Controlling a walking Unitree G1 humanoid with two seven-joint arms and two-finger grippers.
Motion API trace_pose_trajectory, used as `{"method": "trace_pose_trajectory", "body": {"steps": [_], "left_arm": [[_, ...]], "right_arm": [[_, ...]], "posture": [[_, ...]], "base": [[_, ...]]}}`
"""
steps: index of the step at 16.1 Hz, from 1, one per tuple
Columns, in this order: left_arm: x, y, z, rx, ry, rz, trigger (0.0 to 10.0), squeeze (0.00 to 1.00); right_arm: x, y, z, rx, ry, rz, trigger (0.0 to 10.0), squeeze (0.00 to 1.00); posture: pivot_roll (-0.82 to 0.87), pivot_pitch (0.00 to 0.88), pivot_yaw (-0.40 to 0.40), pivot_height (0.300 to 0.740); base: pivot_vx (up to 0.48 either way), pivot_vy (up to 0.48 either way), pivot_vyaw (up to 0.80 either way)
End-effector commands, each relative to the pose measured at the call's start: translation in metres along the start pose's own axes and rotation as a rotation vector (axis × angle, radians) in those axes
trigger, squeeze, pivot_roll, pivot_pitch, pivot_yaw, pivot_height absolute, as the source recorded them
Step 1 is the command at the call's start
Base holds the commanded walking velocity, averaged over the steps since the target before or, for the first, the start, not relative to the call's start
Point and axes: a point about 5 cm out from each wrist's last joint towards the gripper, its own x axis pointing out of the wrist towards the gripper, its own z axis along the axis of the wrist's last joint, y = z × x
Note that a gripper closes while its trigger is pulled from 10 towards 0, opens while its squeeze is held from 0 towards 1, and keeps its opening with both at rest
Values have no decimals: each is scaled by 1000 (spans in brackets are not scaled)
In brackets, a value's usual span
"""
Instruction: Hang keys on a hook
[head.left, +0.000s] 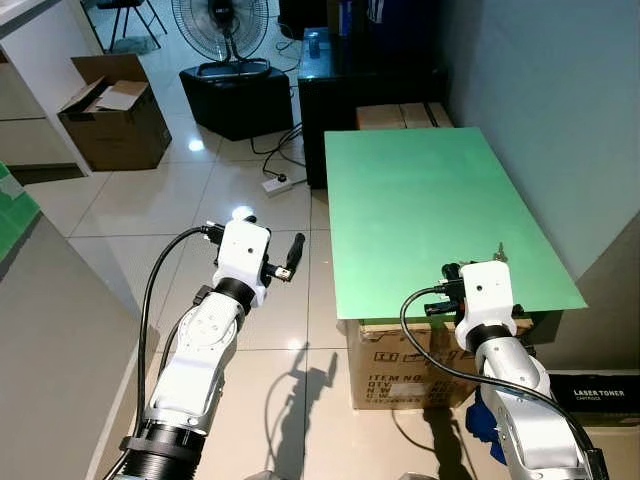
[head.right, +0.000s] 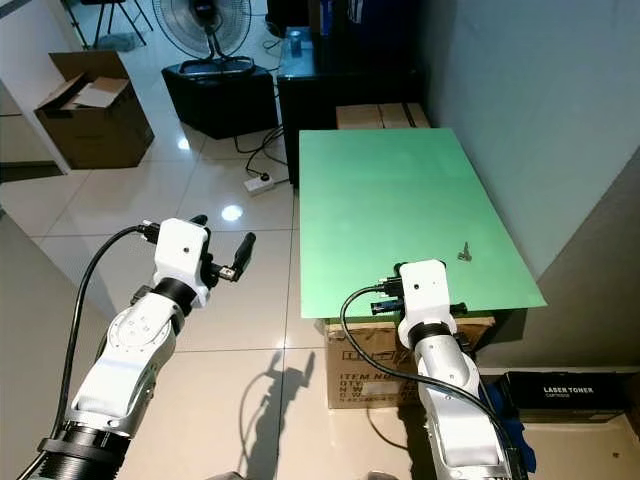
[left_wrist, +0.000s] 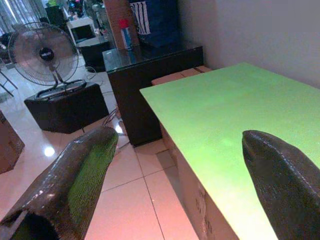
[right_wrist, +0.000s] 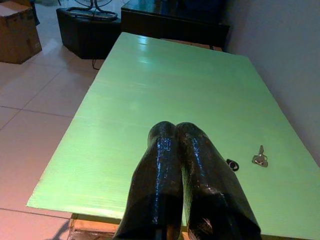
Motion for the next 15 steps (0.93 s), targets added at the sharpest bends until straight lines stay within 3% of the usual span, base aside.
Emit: {"method": "trace_pose_trajectory", "body": {"steps": [1, 8, 15], "left_arm": [[-1, 3, 1, 0, 1, 6, 10000, 0], [-4, 3, 1, -3, 0, 3, 10000, 0], [-3, 3, 1, -3, 2, -1, 10000, 0]], "right_arm": [[-1, 2, 1, 4, -1, 8, 10000, 0], [-2, 3, 1, 3, -1, 11, 10000, 0], [-2, 3, 0, 2, 2, 8, 10000, 0]], "posture": [[-128, 29, 78, 740], [-125, 35, 80, 740], [-126, 37, 85, 740]], "base": [[0, 0, 0], [0, 0, 0], [-253, 0, 0]]}}
